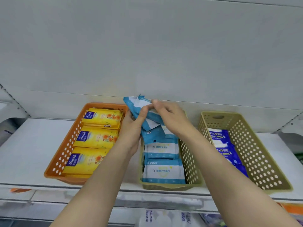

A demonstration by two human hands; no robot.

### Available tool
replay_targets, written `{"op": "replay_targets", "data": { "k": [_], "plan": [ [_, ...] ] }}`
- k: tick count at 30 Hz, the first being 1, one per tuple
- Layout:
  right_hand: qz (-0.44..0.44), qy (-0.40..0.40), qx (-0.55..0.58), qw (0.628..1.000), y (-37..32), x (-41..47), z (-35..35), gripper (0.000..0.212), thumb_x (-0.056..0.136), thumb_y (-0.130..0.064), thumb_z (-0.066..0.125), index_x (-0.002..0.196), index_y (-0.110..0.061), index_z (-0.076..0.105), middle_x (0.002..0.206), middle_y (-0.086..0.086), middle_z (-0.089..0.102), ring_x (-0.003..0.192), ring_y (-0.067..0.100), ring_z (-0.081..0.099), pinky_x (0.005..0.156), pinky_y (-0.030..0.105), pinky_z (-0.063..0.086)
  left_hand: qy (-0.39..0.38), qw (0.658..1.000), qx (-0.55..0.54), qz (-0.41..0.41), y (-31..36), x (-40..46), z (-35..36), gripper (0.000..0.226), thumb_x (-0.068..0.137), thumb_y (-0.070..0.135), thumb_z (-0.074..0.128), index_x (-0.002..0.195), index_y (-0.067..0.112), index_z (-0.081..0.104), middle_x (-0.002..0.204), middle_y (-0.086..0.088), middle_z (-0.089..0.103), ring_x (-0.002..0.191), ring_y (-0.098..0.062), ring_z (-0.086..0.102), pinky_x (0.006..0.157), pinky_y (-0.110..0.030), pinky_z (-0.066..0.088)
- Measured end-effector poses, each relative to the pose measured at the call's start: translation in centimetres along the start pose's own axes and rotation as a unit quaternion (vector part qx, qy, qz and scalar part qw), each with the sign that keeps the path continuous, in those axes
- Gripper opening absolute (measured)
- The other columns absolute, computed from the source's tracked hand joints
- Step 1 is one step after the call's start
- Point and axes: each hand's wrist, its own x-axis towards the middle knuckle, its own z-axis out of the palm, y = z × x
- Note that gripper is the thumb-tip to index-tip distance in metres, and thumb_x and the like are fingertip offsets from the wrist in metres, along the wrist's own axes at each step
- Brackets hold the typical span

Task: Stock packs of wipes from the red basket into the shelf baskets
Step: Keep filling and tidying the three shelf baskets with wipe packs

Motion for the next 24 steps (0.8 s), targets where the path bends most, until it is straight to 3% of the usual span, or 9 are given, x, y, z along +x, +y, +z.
{"op": "replay_targets", "data": {
  "k": [2,3,5,8,12,14,16,20,24],
  "plan": [
    [-0.002,0.03,0.034,0.999,0.9,0.4,-0.6,0.021,0.098,-0.032,0.06,0.116,-0.029,0.071,0.115,-0.021,0.066,0.109,-0.006,0.058,0.096,0.019,0.047,0.022,1.0,0.003,-0.003,-0.1,0.2,-0.7,0.042,0.093,0.024,0.065,0.133,0.014,0.055,0.124,-0.01,0.069,0.108,-0.025,0.07,0.088,-0.04,0.058],
    [0.001,0.051,0.028,0.998,1.3,0.6,-0.8,0.028,0.093,-0.028,0.067,0.121,-0.029,0.066,0.118,-0.02,0.065,0.113,-0.003,0.058,0.1,0.025,0.048,0.029,1.0,0.0,-0.007,-0.1,0.3,-0.9,0.039,0.095,0.019,0.063,0.132,0.013,0.055,0.124,-0.01,0.069,0.107,-0.026,0.07,0.088,-0.041,0.058],
    [0.041,0.061,0.026,0.997,1.8,0.9,-1.2,0.045,0.085,-0.03,0.076,0.126,-0.03,0.06,0.118,-0.014,0.066,0.111,0.005,0.061,0.097,0.031,0.052,0.034,0.999,-0.002,-0.011,0.0,0.4,-1.0,0.035,0.095,0.016,0.063,0.13,0.013,0.057,0.122,-0.009,0.069,0.105,-0.025,0.071,0.087,-0.042,0.059],
    [0.083,0.043,0.056,0.994,2.0,1.4,-1.5,0.046,0.076,-0.027,0.085,0.118,-0.025,0.067,0.104,-0.003,0.072,0.096,0.014,0.069,0.089,0.038,0.058,0.041,0.999,-0.006,-0.014,-0.1,0.4,-1.1,0.035,0.094,0.015,0.065,0.128,0.012,0.058,0.121,-0.009,0.07,0.106,-0.027,0.07,0.091,-0.048,0.057],
    [0.083,-0.014,0.077,0.994,1.6,1.6,-1.8,0.028,0.077,-0.018,0.084,0.102,-0.023,0.074,0.096,0.003,0.075,0.091,0.021,0.072,0.085,0.038,0.06,0.059,0.998,-0.009,-0.007,-0.5,0.4,-1.6,0.04,0.091,0.014,0.068,0.13,0.013,0.057,0.12,-0.007,0.071,0.106,-0.027,0.07,0.091,-0.05,0.057],
    [0.083,-0.045,0.065,0.993,1.5,1.9,-2.3,0.028,0.08,-0.017,0.082,0.106,-0.02,0.071,0.09,0.005,0.073,0.08,0.018,0.072,0.074,0.031,0.06,0.063,0.998,-0.004,-0.003,-0.6,0.4,-1.7,0.04,0.09,0.014,0.069,0.129,0.012,0.057,0.118,-0.007,0.072,0.105,-0.027,0.071,0.086,-0.046,0.058],
    [0.084,-0.021,0.062,0.994,1.6,2.7,-3.3,0.026,0.083,-0.01,0.078,0.106,-0.017,0.068,0.08,0.002,0.069,0.066,0.011,0.067,0.06,0.026,0.057,0.084,0.996,-0.001,-0.002,-0.6,0.5,-2.1,0.036,0.092,0.014,0.068,0.126,0.011,0.059,0.114,-0.007,0.073,0.101,-0.025,0.072,0.079,-0.042,0.06],
    [0.095,0.059,-0.012,0.994,3.9,5.2,-5.4,0.027,0.081,-0.012,0.079,0.101,-0.026,0.067,0.085,-0.002,0.067,0.078,0.017,0.067,0.077,0.036,0.058,0.137,0.991,0.002,0.005,-0.2,1.2,-3.7,0.032,0.094,0.016,0.066,0.124,0.009,0.058,0.114,-0.008,0.073,0.096,-0.024,0.073,0.077,-0.043,0.06],
    [0.127,-0.037,-0.143,0.981,5.4,6.3,-3.8,0.03,0.083,-0.017,0.078,0.111,-0.025,0.068,0.098,-0.003,0.066,0.088,0.015,0.063,0.078,0.028,0.049,0.137,0.991,0.011,0.005,0.0,1.6,-4.3,0.035,0.093,0.015,0.067,0.126,0.007,0.056,0.116,-0.008,0.072,0.098,-0.025,0.073,0.081,-0.046,0.06]
  ]
}}
